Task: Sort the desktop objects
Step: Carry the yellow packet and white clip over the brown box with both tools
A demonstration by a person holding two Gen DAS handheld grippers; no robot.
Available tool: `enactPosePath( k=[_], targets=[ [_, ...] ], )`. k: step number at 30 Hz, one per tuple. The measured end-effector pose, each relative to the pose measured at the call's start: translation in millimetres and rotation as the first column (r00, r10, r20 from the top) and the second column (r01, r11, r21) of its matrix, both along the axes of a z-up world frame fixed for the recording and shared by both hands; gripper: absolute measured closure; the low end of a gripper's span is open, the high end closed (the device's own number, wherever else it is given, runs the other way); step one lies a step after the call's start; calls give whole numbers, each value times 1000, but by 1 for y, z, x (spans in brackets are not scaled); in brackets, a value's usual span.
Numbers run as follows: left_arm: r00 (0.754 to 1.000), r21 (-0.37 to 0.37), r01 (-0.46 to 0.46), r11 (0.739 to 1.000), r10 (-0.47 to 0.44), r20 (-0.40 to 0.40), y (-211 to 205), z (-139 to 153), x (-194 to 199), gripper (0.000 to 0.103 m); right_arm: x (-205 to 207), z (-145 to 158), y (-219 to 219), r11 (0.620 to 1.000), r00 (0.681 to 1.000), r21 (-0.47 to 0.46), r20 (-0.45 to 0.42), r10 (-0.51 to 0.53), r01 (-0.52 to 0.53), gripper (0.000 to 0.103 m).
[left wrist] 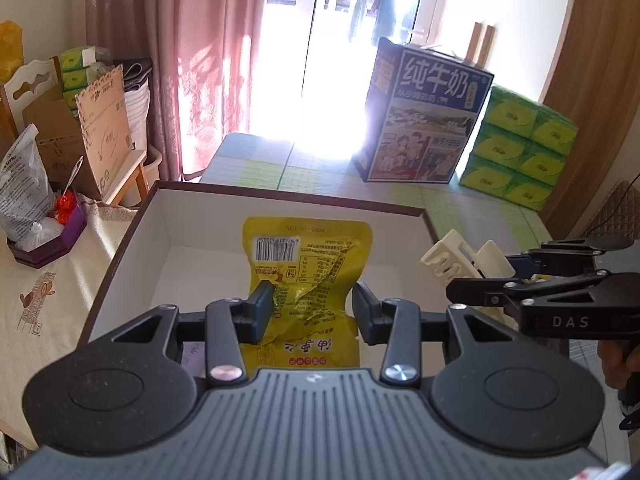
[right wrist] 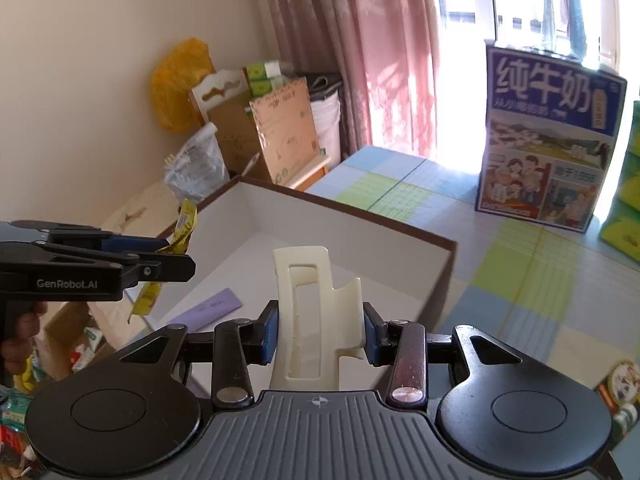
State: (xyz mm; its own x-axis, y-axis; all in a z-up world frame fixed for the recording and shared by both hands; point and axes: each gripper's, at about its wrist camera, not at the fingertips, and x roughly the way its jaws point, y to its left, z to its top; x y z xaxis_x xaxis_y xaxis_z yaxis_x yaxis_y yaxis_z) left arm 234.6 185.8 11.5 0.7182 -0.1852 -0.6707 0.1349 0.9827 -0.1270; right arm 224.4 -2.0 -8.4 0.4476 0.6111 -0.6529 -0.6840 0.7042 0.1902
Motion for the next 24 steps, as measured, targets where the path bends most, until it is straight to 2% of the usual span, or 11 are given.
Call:
enactPosePath(
  k=[10,24],
  targets=[
    [995,4,33,999,-33,-92,28,-32,64,66,42,-32,54,991,999,-122,-7,-52,51,65],
    [971,128,40,991,-8,-239,52,-101,148,66,97,-82,96,956,997,-288,-38,-72,58,65]
  ],
)
